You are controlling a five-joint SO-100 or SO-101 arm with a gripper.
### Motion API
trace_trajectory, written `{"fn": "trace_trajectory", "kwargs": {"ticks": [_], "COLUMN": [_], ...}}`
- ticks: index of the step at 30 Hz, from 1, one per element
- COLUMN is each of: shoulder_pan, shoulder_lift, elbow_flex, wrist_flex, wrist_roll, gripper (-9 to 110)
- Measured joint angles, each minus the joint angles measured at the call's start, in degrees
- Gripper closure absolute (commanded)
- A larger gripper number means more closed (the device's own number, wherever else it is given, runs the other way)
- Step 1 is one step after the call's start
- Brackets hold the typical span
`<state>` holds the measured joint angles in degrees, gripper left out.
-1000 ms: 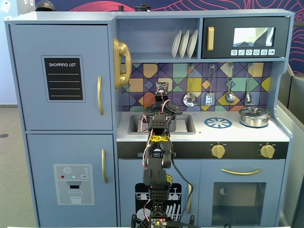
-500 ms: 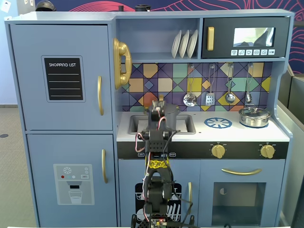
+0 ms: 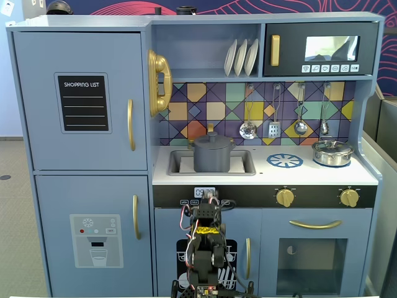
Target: Pick up the lid from the counter and put it on the gray recipient
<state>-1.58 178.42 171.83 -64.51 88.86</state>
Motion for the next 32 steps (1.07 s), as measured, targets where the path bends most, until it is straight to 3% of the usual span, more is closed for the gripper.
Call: {"fn": "trace_trajectory", "kwargs": {"ticks": [4, 32], "shoulder_pan": [1.14, 1.14], "shoulder_lift": [3.34, 4.13], "elbow_flex": [0.00, 0.26], "wrist_flex": [-12.66, -13.01], "wrist_roll": [-3.87, -2.55], "gripper": [96, 94]}}
